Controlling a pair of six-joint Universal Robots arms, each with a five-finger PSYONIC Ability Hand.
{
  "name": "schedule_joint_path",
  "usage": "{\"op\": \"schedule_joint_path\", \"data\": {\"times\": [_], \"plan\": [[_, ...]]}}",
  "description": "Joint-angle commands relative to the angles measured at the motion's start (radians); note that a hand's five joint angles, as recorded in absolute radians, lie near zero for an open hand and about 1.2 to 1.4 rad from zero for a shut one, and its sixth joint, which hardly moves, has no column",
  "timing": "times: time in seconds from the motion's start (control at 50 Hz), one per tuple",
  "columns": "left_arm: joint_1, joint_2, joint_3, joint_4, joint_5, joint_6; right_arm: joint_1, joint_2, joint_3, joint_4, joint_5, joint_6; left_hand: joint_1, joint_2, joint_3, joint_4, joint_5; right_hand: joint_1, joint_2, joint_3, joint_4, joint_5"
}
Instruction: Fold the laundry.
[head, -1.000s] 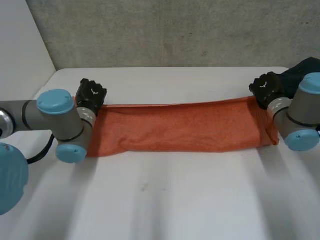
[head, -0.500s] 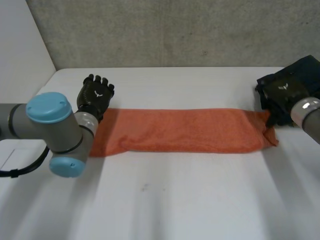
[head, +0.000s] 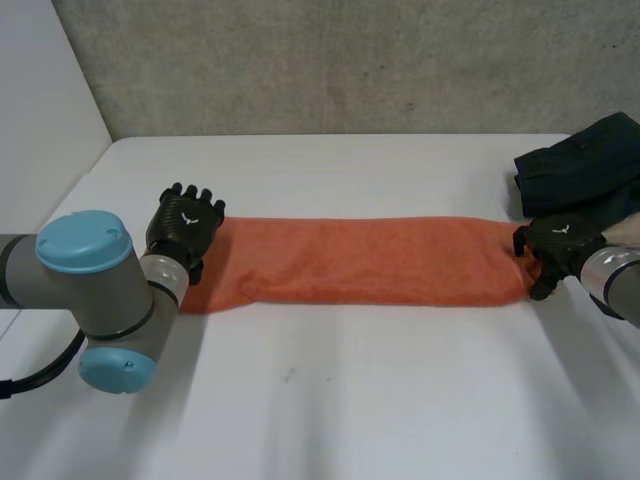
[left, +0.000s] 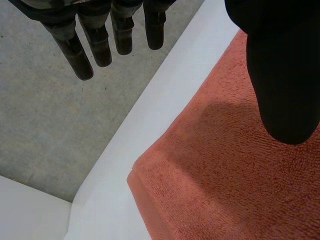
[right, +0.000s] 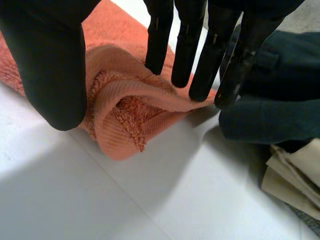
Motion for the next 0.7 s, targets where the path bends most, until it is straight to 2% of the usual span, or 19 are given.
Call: {"op": "schedule_joint_path", "data": {"times": [0.02, 0.14, 0.22, 0.32, 0.4, 0.46, 0.52, 0.6, 0.62, 0.68, 0.7], "plan": [[0.001, 0.004, 0.000, 0.000, 0.001, 0.001, 0.002, 0.035, -0.030, 0.003, 0.012, 0.000, -0.016, -0.026, -0.034, -0.028, -0.045, 0.843, 0.756, 0.756, 0.758, 0.778], [-0.001, 0.021, -0.008, -0.001, 0.000, 0.001, -0.029, -0.023, 0.012, 0.017, 0.018, -0.003, -0.016, -0.026, -0.034, -0.028, -0.045, 0.844, 0.757, 0.757, 0.759, 0.779], [-0.001, 0.050, -0.029, -0.001, 0.000, 0.001, -0.113, -0.112, 0.097, 0.026, 0.013, -0.049, -0.016, -0.026, -0.034, -0.028, -0.045, 0.844, 0.757, 0.757, 0.759, 0.779], [0.001, 0.087, -0.058, -0.001, 0.001, 0.001, -0.289, -0.186, 0.168, 0.041, 0.019, -0.251, -0.016, -0.026, -0.034, -0.028, -0.045, 0.844, 0.757, 0.757, 0.759, 0.779], [0.002, 0.116, -0.089, -0.001, 0.001, 0.002, -0.374, -0.190, 0.171, 0.090, 0.026, -0.396, -0.016, -0.026, -0.034, -0.028, -0.045, 0.844, 0.757, 0.757, 0.759, 0.779], [0.004, 0.142, -0.110, -0.003, 0.001, 0.002, -0.392, -0.198, 0.162, 0.109, 0.039, -0.433, -0.016, -0.026, -0.034, -0.028, -0.045, 0.844, 0.757, 0.757, 0.759, 0.779], [0.004, 0.167, -0.133, -0.003, 0.003, 0.002, -0.383, -0.242, 0.151, 0.120, 0.047, -0.433, -0.016, -0.026, -0.034, -0.028, -0.045, 0.844, 0.757, 0.757, 0.759, 0.779], [0.005, 0.196, -0.155, -0.003, 0.003, 0.002, -0.304, -0.327, 0.151, 0.110, 0.035, -0.418, -0.016, -0.026, -0.034, -0.028, -0.045, 0.844, 0.757, 0.757, 0.759, 0.779], [0.005, 0.208, -0.159, -0.003, 0.003, 0.002, -0.228, -0.351, 0.145, 0.104, 0.029, -0.402, -0.016, -0.026, -0.034, -0.028, -0.045, 0.844, 0.757, 0.757, 0.759, 0.779], [0.007, 0.223, -0.166, -0.003, 0.003, 0.002, -0.117, -0.376, 0.133, 0.078, 0.023, -0.376, -0.016, -0.026, -0.034, -0.028, -0.045, 0.844, 0.757, 0.757, 0.759, 0.779], [0.007, 0.233, -0.166, -0.003, 0.004, 0.002, -0.037, -0.388, 0.128, 0.054, 0.015, -0.364, -0.016, -0.026, -0.034, -0.028, -0.045, 0.844, 0.757, 0.757, 0.759, 0.779]]}}
